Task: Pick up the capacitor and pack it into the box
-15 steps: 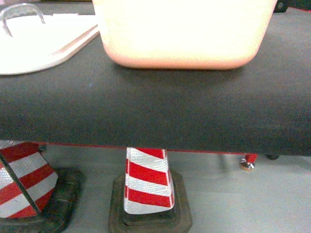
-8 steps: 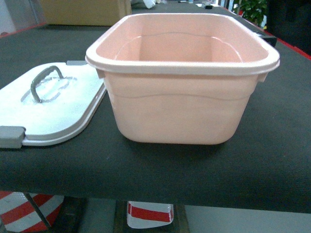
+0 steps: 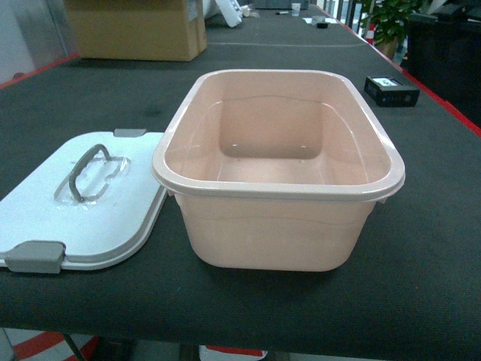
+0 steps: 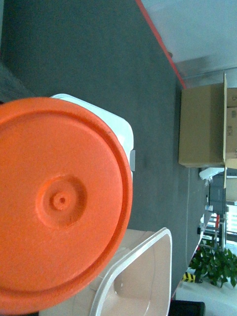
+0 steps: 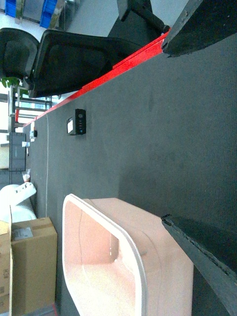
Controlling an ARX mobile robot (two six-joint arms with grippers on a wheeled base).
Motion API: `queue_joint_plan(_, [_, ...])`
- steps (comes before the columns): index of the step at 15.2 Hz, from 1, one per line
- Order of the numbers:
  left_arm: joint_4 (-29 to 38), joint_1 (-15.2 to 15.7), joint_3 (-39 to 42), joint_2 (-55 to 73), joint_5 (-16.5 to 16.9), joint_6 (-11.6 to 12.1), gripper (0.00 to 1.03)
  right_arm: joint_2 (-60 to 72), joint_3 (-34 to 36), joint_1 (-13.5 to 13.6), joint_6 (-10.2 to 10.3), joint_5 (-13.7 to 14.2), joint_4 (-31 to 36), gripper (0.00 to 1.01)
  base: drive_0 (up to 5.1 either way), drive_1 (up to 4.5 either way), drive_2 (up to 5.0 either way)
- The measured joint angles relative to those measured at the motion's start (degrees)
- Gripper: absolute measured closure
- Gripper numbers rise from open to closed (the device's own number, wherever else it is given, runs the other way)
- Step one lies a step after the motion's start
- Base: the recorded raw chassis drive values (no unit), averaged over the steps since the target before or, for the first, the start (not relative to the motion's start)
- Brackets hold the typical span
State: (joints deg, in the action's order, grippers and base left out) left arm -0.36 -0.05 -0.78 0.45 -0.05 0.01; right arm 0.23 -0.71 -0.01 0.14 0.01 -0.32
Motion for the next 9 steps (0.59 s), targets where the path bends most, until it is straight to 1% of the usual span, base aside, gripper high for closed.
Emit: queue_joint_plan(9, [0.0, 0.0, 0.0, 0.0, 0.04, 0.0, 0.59, 0.0, 0.0, 0.0, 0.0, 0.0, 0.02, 0.03, 0.0, 0.0, 0.0])
